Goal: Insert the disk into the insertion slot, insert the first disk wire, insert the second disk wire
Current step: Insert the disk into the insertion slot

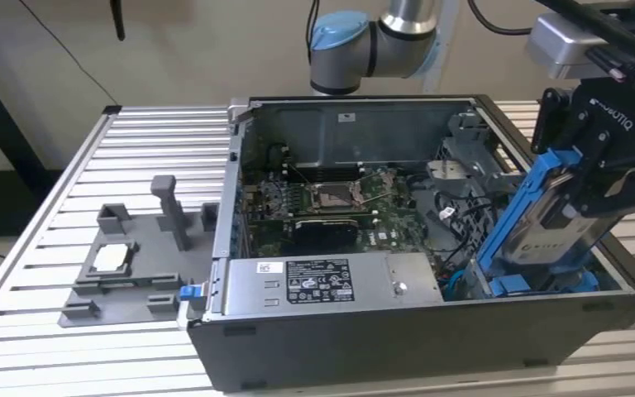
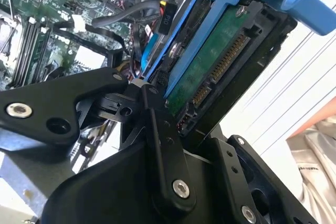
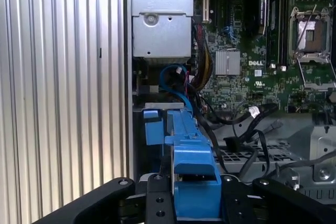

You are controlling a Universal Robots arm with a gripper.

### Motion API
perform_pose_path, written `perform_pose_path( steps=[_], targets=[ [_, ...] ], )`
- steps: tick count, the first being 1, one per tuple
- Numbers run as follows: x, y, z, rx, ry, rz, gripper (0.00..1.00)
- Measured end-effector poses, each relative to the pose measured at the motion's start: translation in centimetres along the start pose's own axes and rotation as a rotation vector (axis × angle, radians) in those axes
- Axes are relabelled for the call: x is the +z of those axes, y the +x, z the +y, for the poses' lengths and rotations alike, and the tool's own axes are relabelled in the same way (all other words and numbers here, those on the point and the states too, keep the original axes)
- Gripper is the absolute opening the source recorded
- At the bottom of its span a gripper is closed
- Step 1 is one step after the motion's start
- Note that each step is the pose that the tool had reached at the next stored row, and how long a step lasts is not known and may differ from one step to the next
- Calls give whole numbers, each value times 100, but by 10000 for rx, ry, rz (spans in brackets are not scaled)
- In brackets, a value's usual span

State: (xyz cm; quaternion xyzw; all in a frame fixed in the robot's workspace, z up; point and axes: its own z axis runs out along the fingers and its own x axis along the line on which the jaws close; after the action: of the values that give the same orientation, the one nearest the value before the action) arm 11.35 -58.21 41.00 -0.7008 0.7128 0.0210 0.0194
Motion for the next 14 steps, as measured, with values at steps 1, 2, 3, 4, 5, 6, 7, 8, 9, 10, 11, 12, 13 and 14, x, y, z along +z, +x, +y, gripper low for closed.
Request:
perform_pose_path(
  steps=[1, 2, 3, 4, 5, 6, 7, 8, 9, 10, 11, 12, 13, 14],
  targets=[
    [13, 1, 0, 0, 1, -1, 32],
    [25, 1, 0, 0, 1, -1, 32],
    [40, 2, -1, -1, 1, -3, 32],
    [55, 3, -1, -1, 0, -4, 32],
    [72, 4, -1, -1, 0, -3, 32],
    [91, 5, -1, -1, 0, -3, 32],
    [109, 6, -1, -1, 0, -3, 32],
    [127, 7, -1, -1, 0, -2, 32],
    [144, 8, -1, 0, 0, -3, 32],
    [163, 9, -1, 0, 0, -3, 32],
    [180, 10, -1, 0, 1, -3, 32],
    [199, 11, -1, 0, 2, -4, 32],
    [215, 12, -1, 0, 2, -2, 32],
    [231, 13, -1, 0, 2, -2, 32]
  ],
)
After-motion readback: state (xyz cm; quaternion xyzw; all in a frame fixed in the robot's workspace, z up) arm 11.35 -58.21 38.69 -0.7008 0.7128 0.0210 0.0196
